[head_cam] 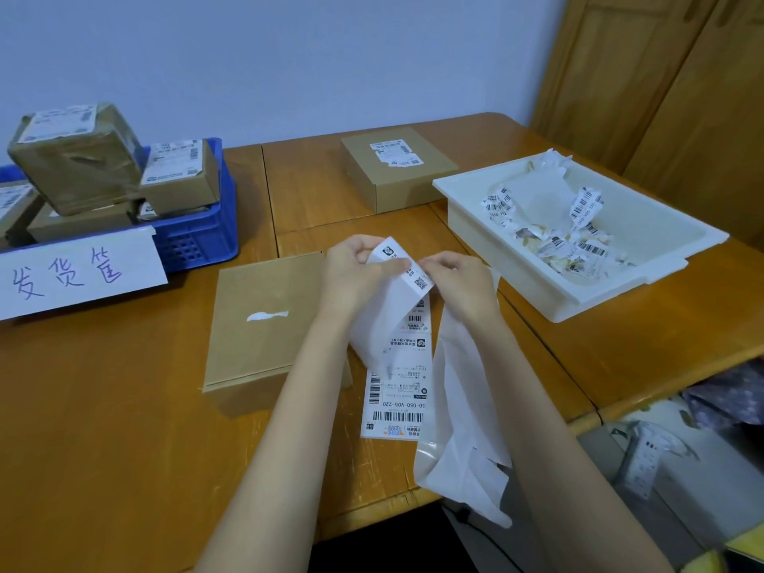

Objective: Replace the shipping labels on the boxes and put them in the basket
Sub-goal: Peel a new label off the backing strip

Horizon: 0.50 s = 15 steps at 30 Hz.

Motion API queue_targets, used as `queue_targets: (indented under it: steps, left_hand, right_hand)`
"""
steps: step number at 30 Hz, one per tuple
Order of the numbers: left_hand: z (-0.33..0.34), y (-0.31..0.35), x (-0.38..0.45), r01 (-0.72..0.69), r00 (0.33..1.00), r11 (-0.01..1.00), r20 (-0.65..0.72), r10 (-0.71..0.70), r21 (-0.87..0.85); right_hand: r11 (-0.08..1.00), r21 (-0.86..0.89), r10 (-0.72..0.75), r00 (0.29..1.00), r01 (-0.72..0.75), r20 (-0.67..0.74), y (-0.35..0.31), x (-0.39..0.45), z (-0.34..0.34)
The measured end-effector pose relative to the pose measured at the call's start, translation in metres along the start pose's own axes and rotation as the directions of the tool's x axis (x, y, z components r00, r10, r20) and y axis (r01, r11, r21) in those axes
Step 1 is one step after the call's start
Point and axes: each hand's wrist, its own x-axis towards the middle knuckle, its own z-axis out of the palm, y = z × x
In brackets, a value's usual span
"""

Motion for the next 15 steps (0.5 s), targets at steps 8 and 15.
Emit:
queue_targets:
  steps: [8,15]
  left_hand:
    - [0.002,-0.002,-0.004,-0.019,0.998,0.997,-0.059,0.015,-0.070]
    - [0.001,-0.001,-0.007,-0.047,0.999,0.997,0.001,0.047,-0.053]
  right_hand:
    - [0.937,0.264,-0.269,0.954,0.228,0.134,-0.015,-0.020,-0.007]
    - [0.935,0.191,-0.305,0.952,0.300,-0.005,-0.008,-0.021,-0.007]
